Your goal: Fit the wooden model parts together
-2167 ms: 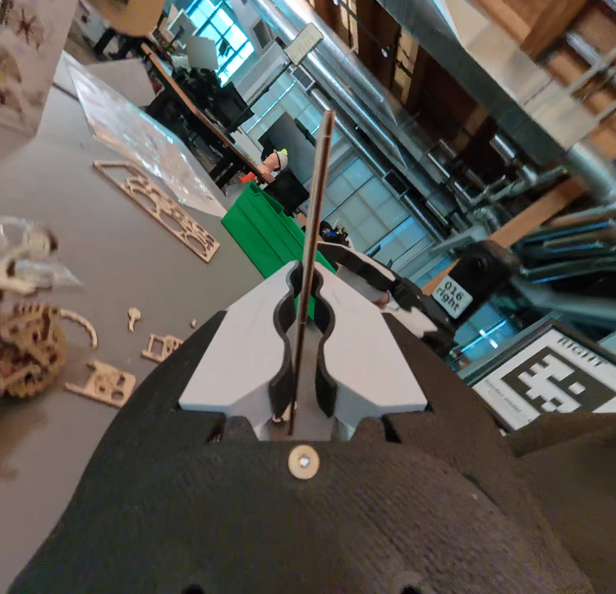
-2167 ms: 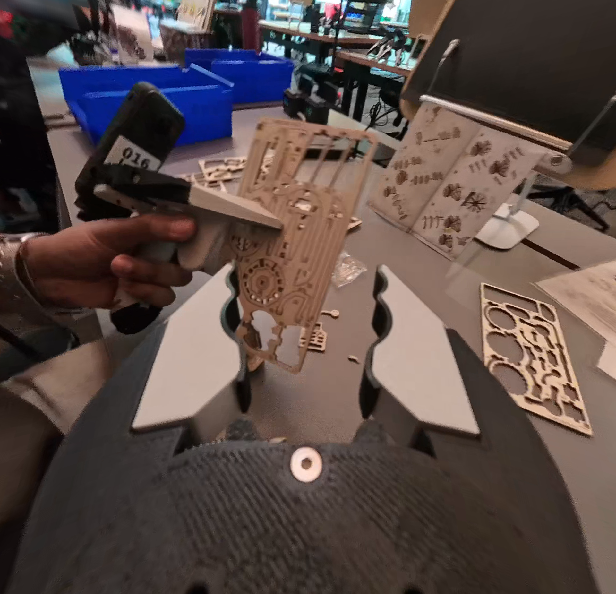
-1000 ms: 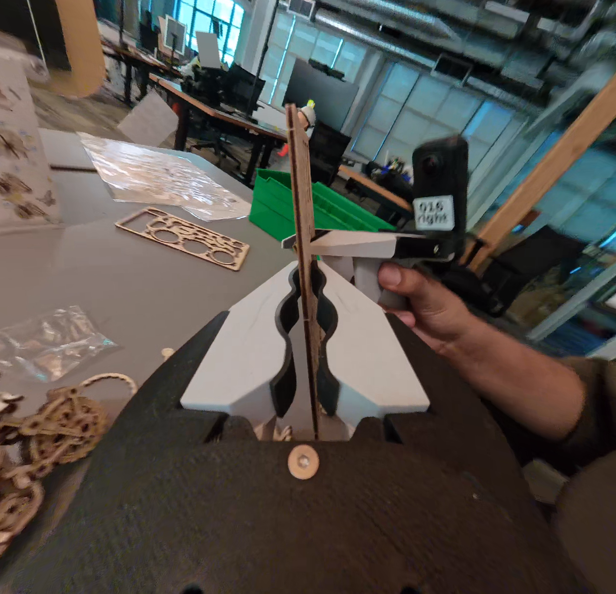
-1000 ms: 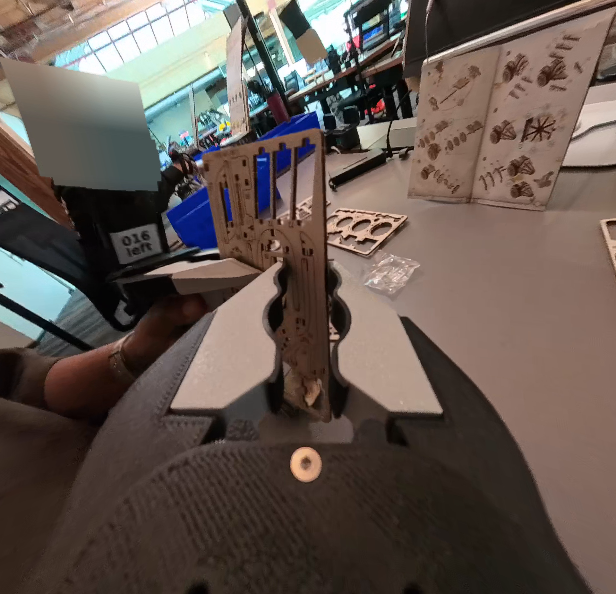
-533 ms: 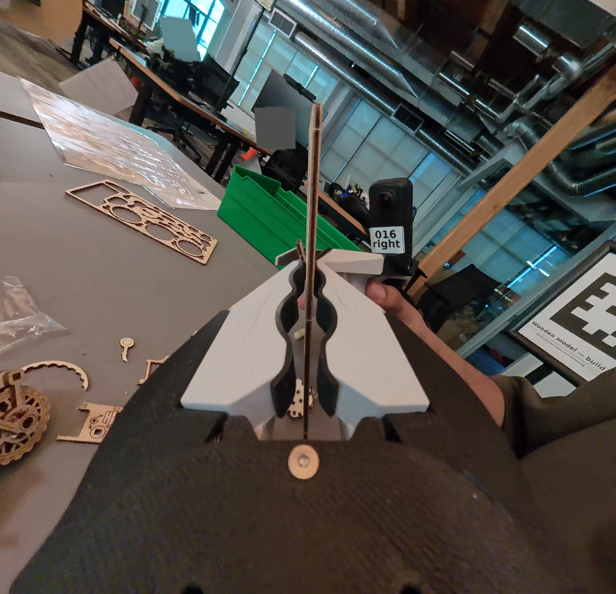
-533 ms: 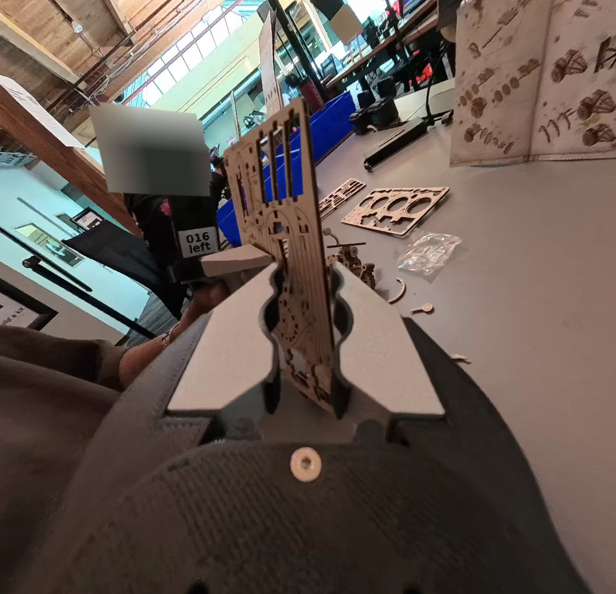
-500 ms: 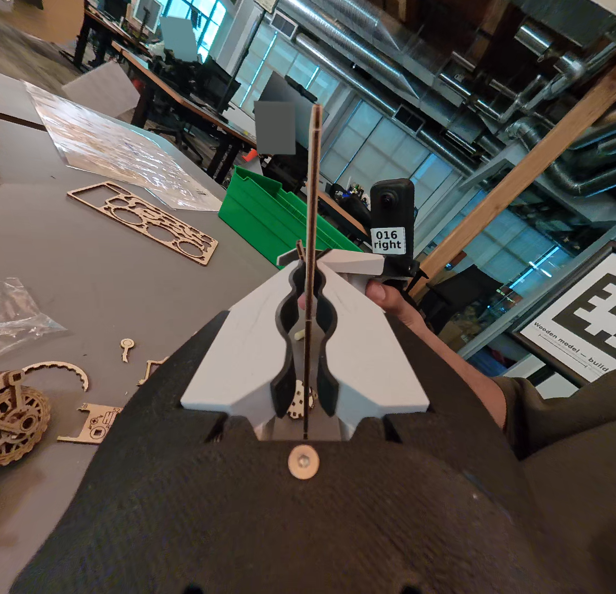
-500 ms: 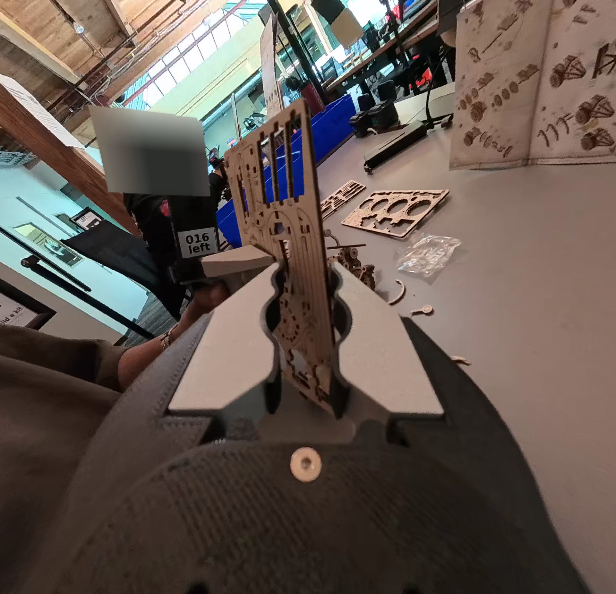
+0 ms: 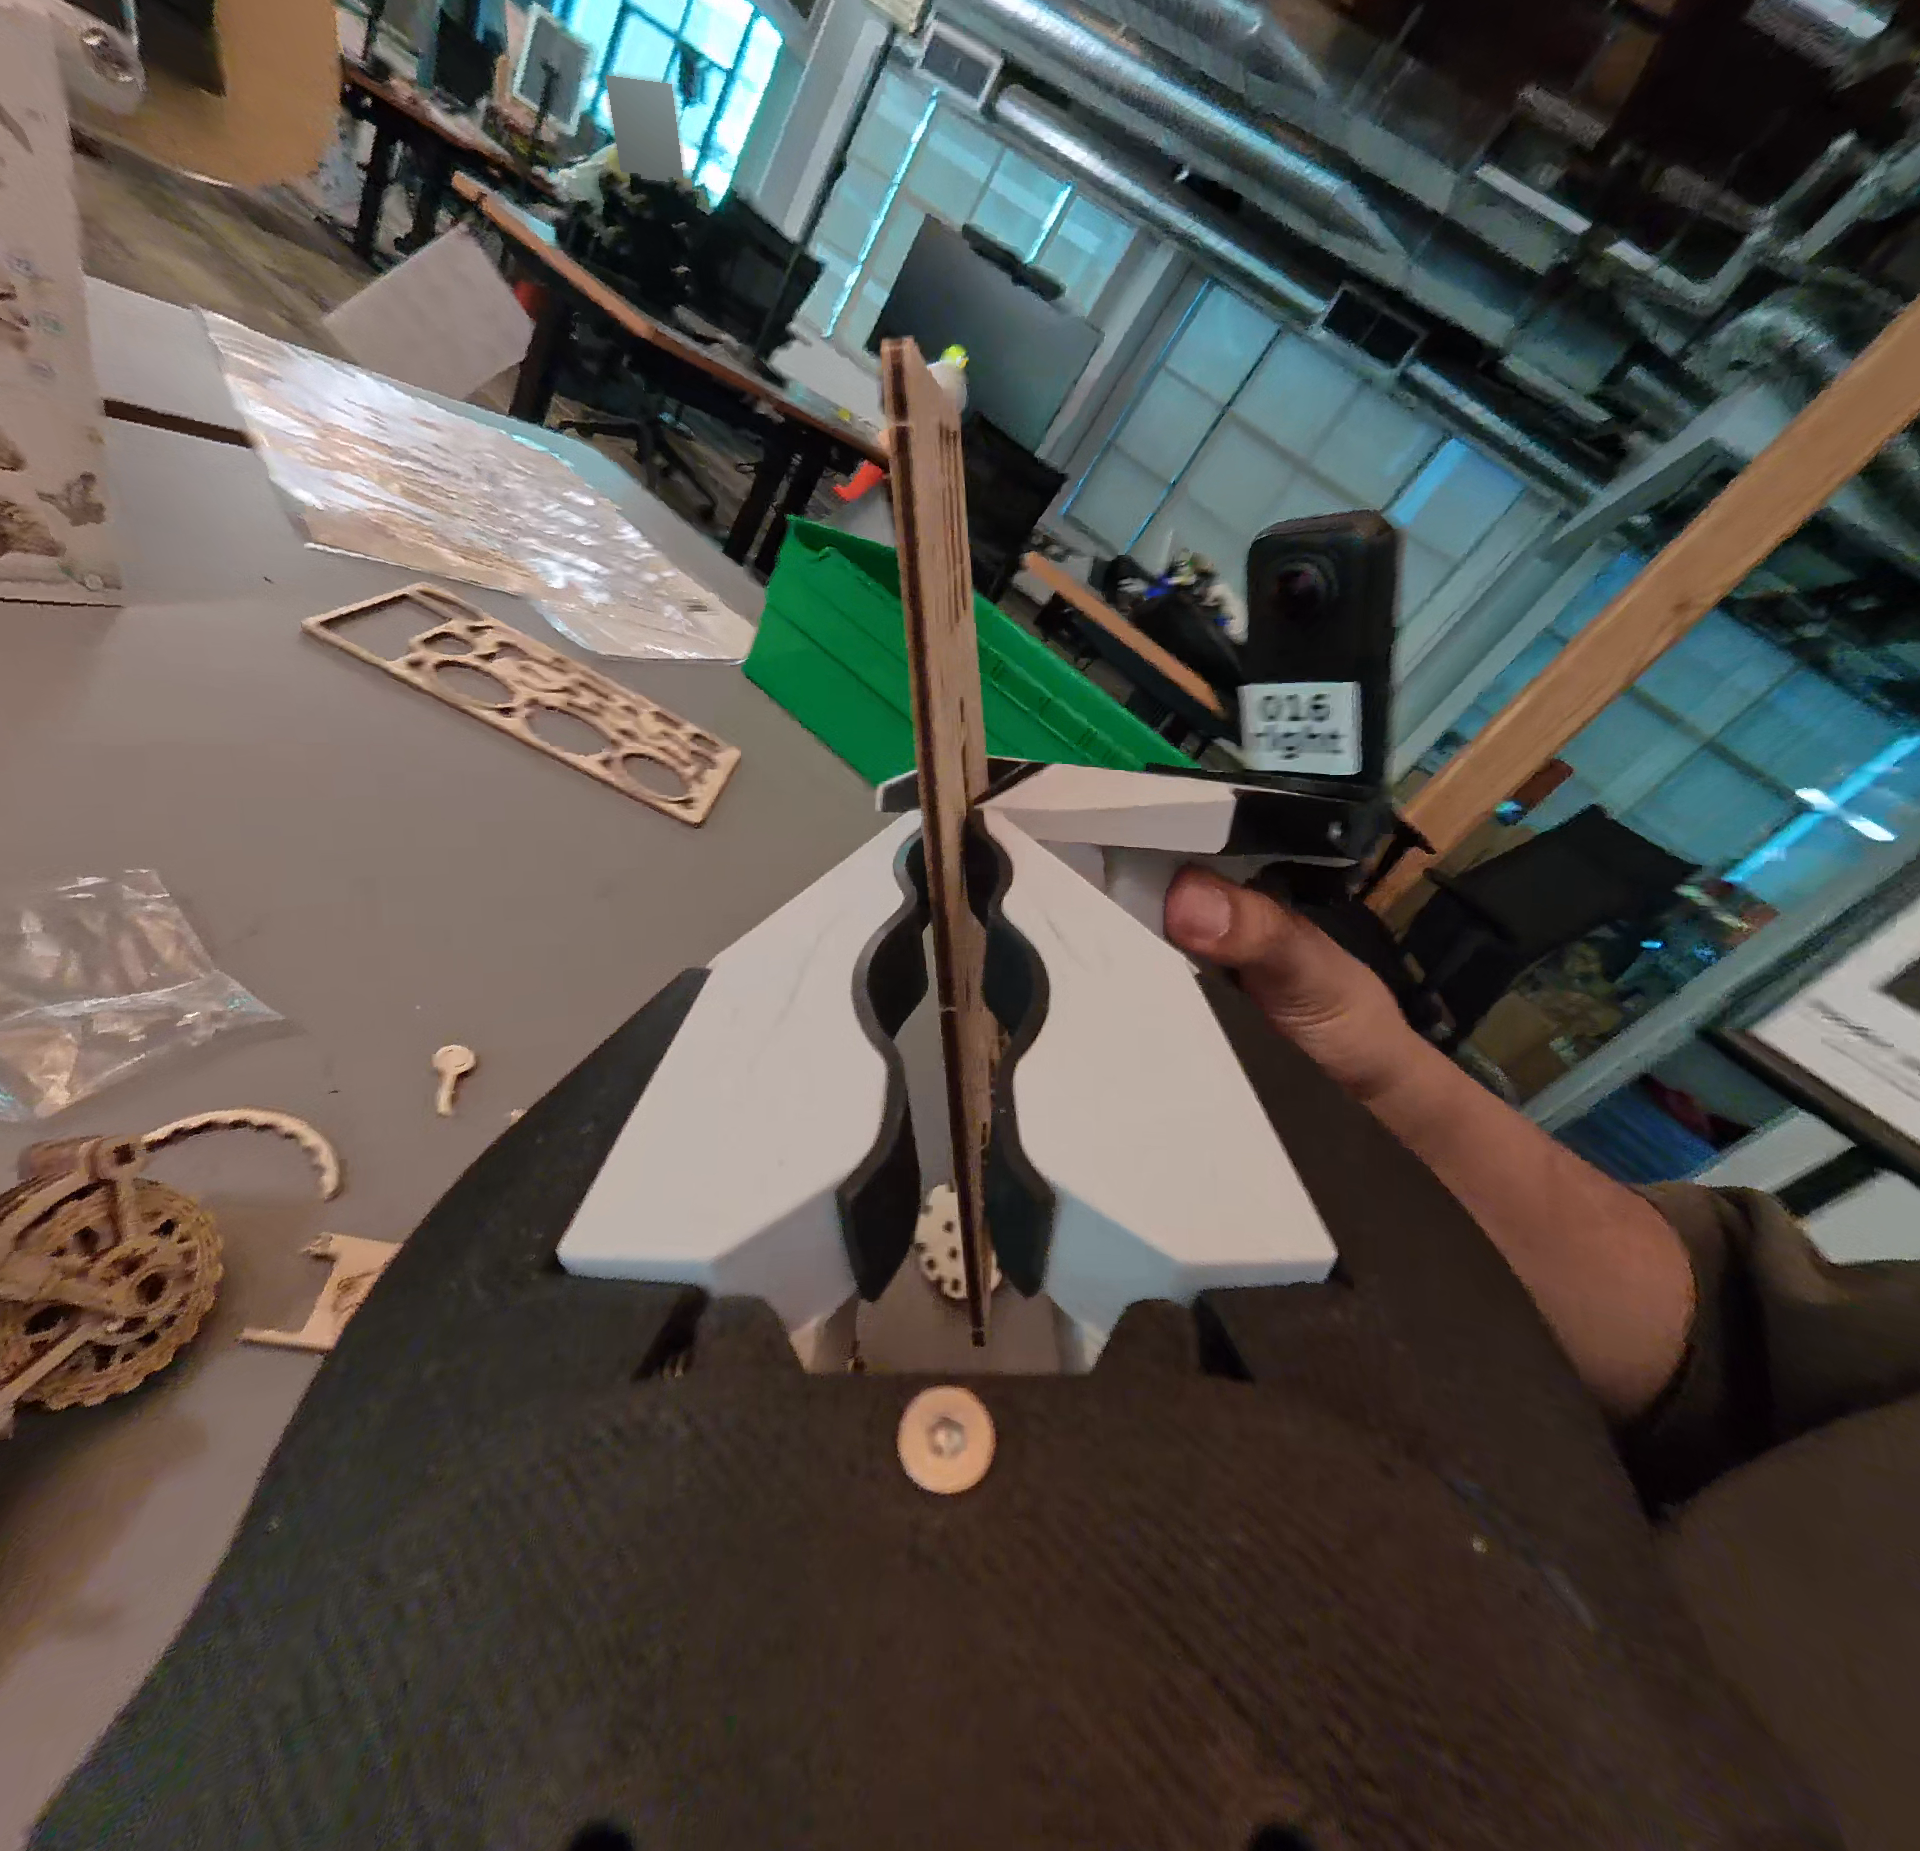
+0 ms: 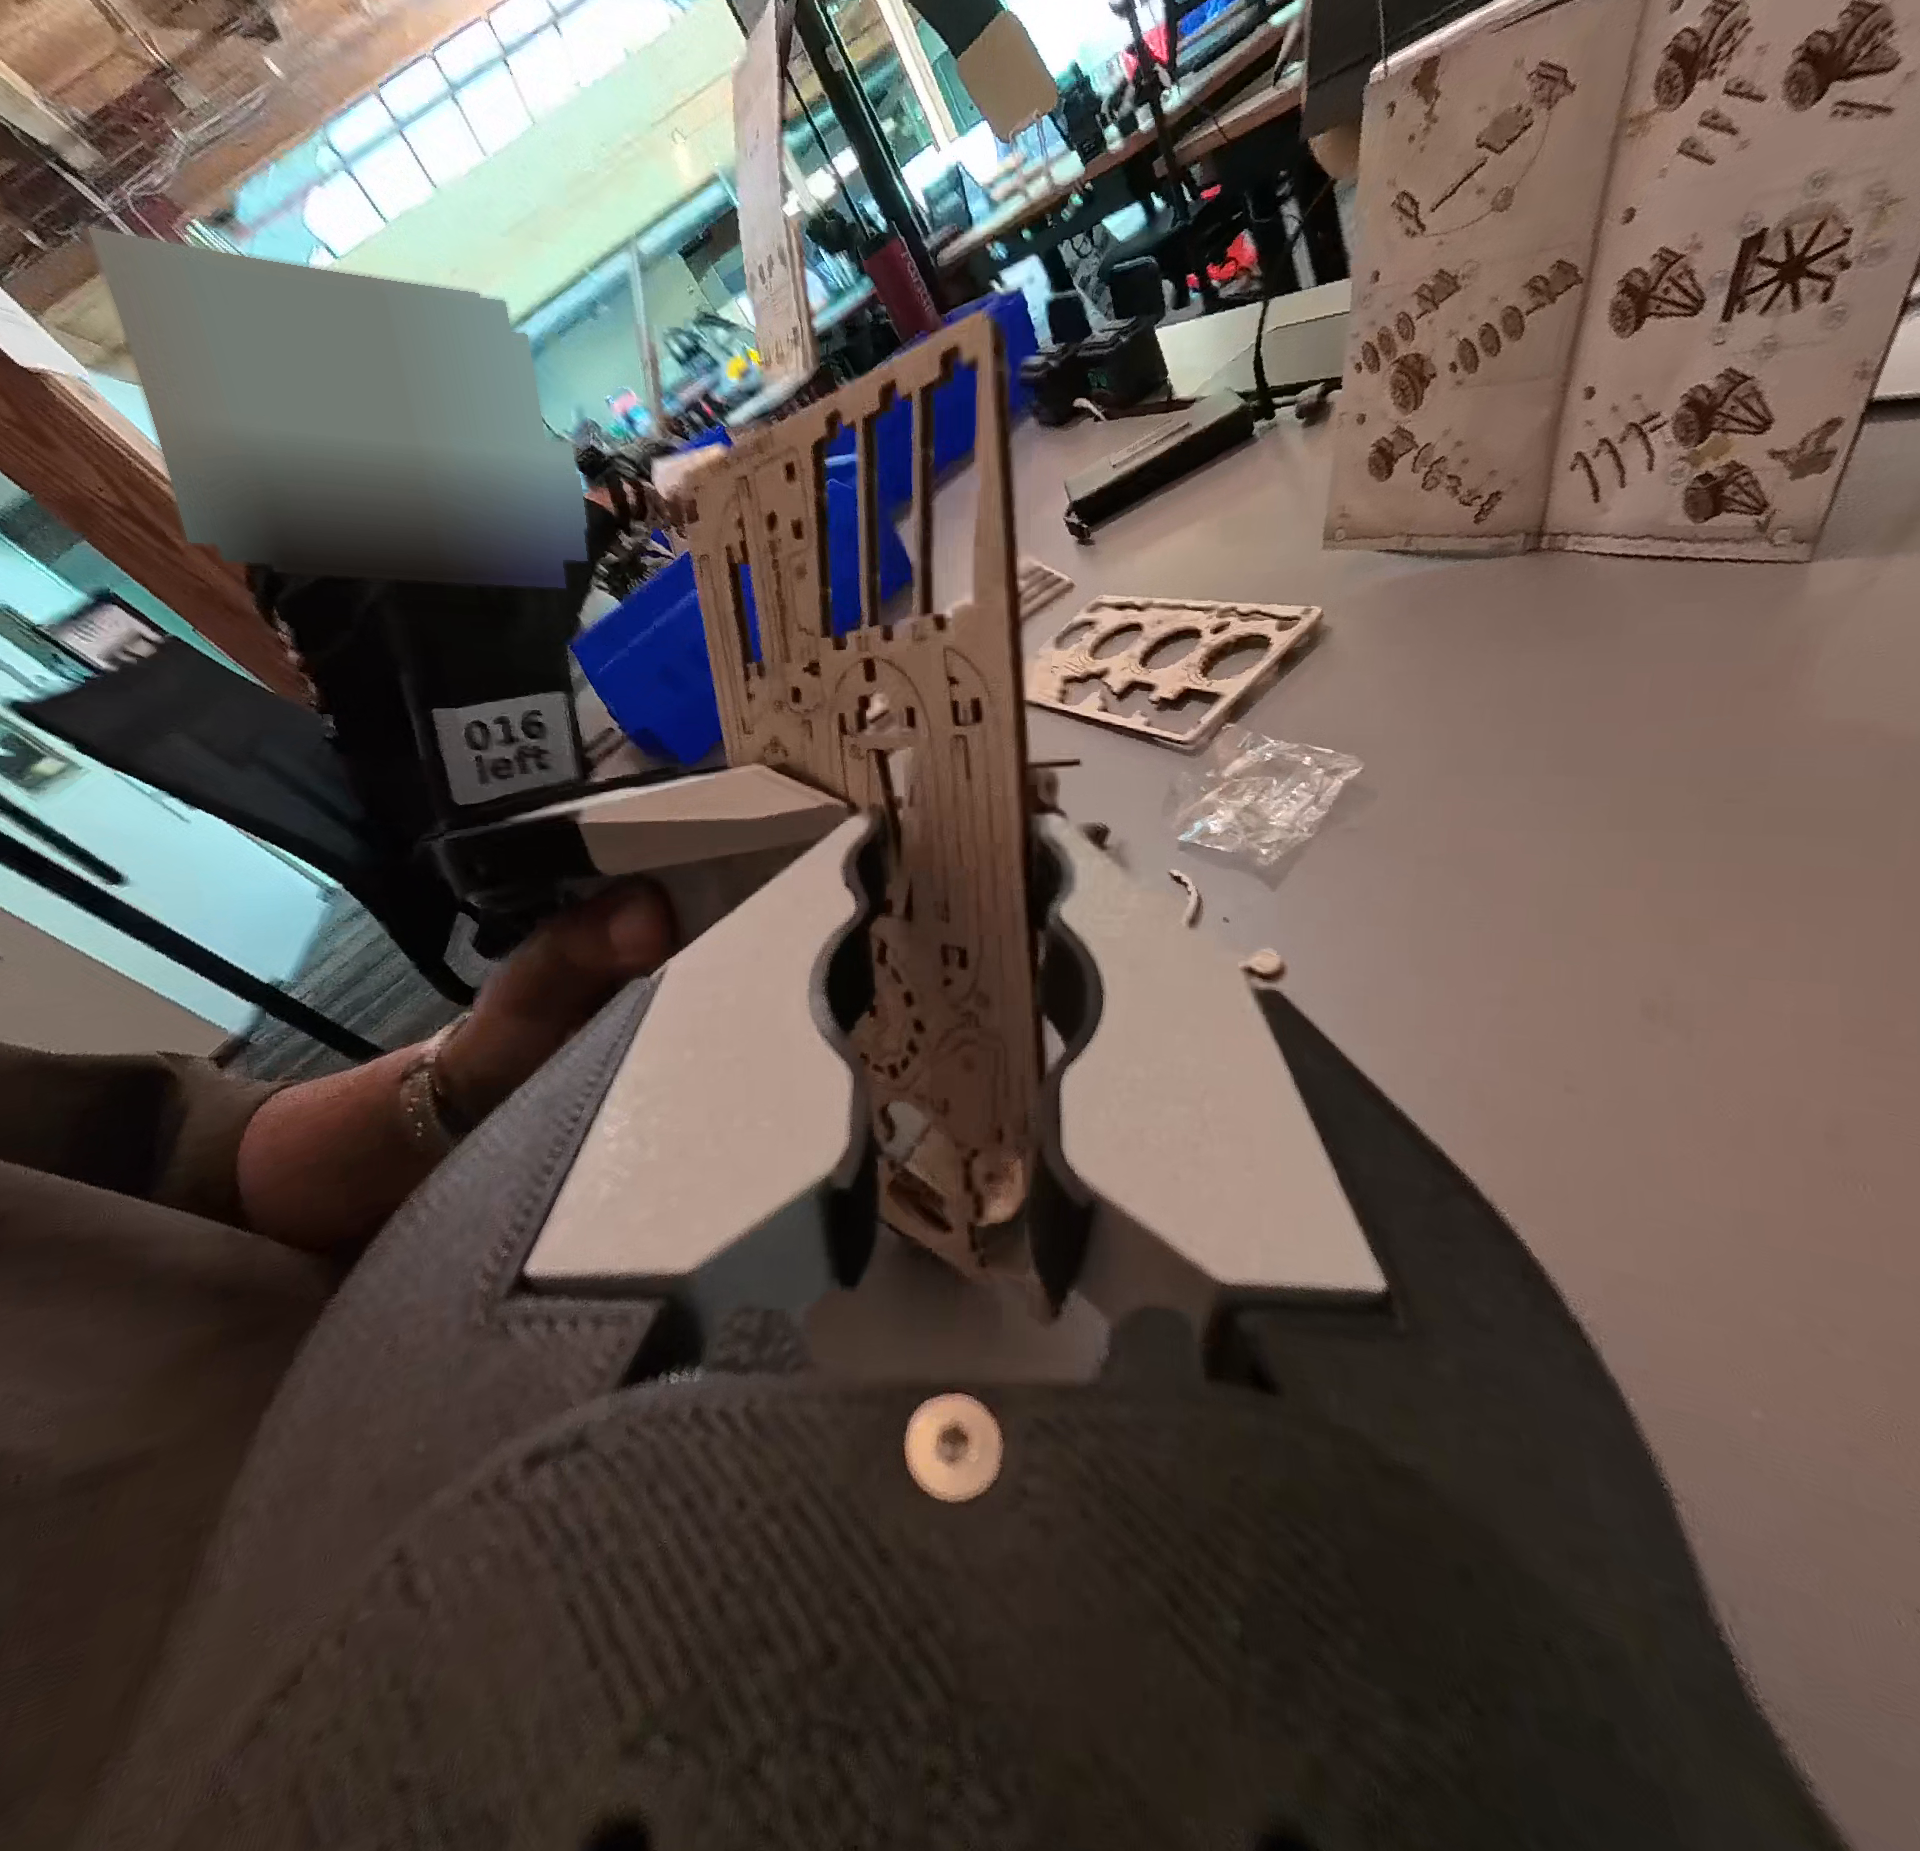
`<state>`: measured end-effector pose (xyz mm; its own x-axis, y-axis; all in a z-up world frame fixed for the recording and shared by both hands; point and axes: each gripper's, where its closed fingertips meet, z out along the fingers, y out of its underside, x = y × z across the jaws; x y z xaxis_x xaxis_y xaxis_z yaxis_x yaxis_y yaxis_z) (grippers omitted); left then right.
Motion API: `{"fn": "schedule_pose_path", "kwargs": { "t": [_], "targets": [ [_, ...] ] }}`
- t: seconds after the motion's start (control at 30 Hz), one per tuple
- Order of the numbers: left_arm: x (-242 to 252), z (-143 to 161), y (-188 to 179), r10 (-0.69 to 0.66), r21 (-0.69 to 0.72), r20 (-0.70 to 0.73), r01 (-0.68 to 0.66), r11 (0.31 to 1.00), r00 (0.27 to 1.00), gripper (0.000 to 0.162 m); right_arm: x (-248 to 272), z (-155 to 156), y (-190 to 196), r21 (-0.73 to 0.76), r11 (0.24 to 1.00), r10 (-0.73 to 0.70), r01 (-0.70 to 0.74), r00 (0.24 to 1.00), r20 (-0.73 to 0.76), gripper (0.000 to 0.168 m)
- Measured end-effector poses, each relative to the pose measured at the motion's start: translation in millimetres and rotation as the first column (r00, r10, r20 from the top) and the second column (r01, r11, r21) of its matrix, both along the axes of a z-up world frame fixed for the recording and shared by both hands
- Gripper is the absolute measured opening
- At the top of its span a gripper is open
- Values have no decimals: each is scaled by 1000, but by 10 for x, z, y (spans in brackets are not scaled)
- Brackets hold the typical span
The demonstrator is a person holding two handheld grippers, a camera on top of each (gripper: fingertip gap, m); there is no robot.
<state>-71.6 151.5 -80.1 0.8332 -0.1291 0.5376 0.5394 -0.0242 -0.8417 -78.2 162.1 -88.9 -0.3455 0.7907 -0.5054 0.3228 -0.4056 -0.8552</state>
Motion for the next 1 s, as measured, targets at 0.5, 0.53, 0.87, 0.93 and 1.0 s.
{"fn": "schedule_pose_path", "kwargs": {
  "t": [0.5, 0.53, 0.87, 0.93, 1.0],
  "targets": [
    [48, -87, 55, 54, -50, -94, -59, 997, 994, 1, -48, -151, 93, 219, 969, -123, 115, 992, 21, 27],
    [54, -63, 54, 71, -38, -124, -76, 996, 990, 1, -48, -130, 93, 206, 971, -126, 121, 992, 11, 27],
    [41, -2, 40, -8, 23, 87, 6, 1000, 996, 0, -11, -49, 88, 158, 985, -70, 65, 997, 28, 27],
    [30, -5, 30, -12, 31, 111, 9, 999, 994, 0, 13, -21, 118, 130, 990, -55, 52, 998, 21, 31],
    [3, 0, 19, -13, 45, 137, 7, 999, 990, 0, 41, -3, 167, 114, 992, -46, 44, 999, 17, 34]
  ]
}}
